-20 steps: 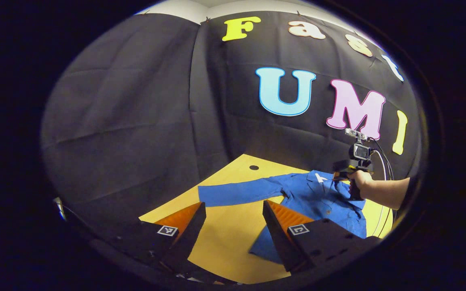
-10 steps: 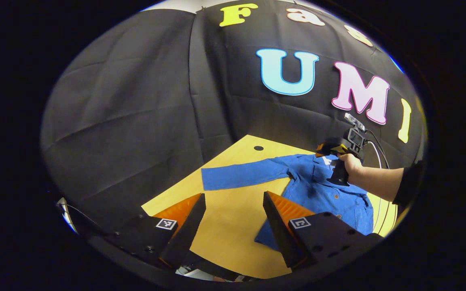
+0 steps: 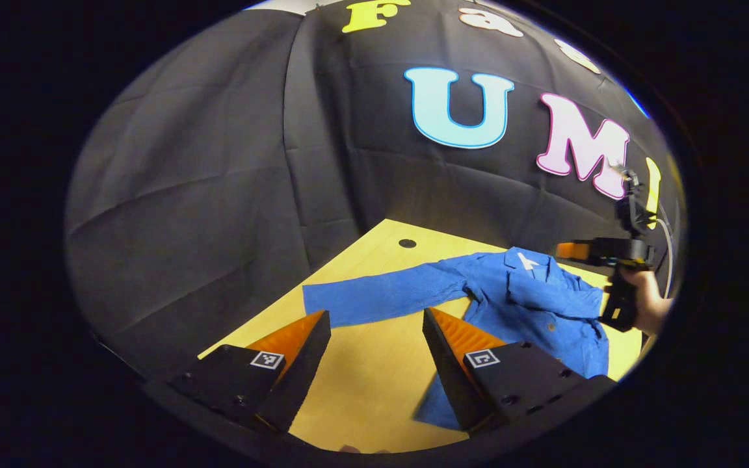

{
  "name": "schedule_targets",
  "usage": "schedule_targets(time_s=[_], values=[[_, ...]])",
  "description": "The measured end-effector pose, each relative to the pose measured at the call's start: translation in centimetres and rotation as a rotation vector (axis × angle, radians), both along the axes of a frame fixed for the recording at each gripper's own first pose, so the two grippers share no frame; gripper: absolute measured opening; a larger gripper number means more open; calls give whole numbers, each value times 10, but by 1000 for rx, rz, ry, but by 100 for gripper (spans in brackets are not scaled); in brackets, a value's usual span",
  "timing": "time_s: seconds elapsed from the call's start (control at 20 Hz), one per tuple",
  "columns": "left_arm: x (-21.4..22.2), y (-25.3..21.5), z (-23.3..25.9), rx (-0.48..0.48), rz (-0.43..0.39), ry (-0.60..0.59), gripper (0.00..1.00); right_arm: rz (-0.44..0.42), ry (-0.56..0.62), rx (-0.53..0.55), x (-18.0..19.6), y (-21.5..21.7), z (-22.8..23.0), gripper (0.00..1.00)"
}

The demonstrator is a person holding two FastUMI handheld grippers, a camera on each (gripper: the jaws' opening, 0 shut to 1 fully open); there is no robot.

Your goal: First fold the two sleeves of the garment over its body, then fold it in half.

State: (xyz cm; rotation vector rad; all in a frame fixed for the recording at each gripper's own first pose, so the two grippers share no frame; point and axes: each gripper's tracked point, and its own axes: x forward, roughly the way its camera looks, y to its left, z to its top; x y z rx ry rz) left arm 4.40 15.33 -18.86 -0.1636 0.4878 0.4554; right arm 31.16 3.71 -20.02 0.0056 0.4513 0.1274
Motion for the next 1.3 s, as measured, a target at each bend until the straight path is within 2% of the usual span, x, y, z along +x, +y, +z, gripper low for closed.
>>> schedule_targets(time_s=[0.2, 0.4, 0.6, 0.7, 0.8, 0.85, 0.9, 1.1, 1.2, 1.3], values=[[32, 42, -37, 39, -27, 53, 84, -31, -62, 9, -54, -34, 42, 98], [64, 63, -87, -85, -32, 89, 84, -85, -103, -14, -110, -76, 75, 98], [74, 105, -137, -87, 50, 199, 84, -154, -72, -10, -178, -110, 88, 97], [80, 122, -151, -70, 78, 227, 84, -196, -61, -30, -205, -127, 88, 97], [84, 130, -165, -98, 89, 251, 83, -233, -49, -70, -230, -141, 85, 98], [94, 135, -162, -90, 88, 217, 84, -251, -33, -95, -240, -149, 80, 97], [89, 140, -163, -99, 91, 235, 84, -269, -12, -111, -248, -156, 75, 97], [89, 143, -160, -127, 124, 225, 85, -326, 12, -86, -265, -161, 81, 98], [88, 145, -162, -130, 125, 236, 86, -335, 3, -87, -268, -160, 83, 97], [93, 141, -159, -132, 93, 235, 84, -322, 20, -95, -271, -157, 76, 97]])
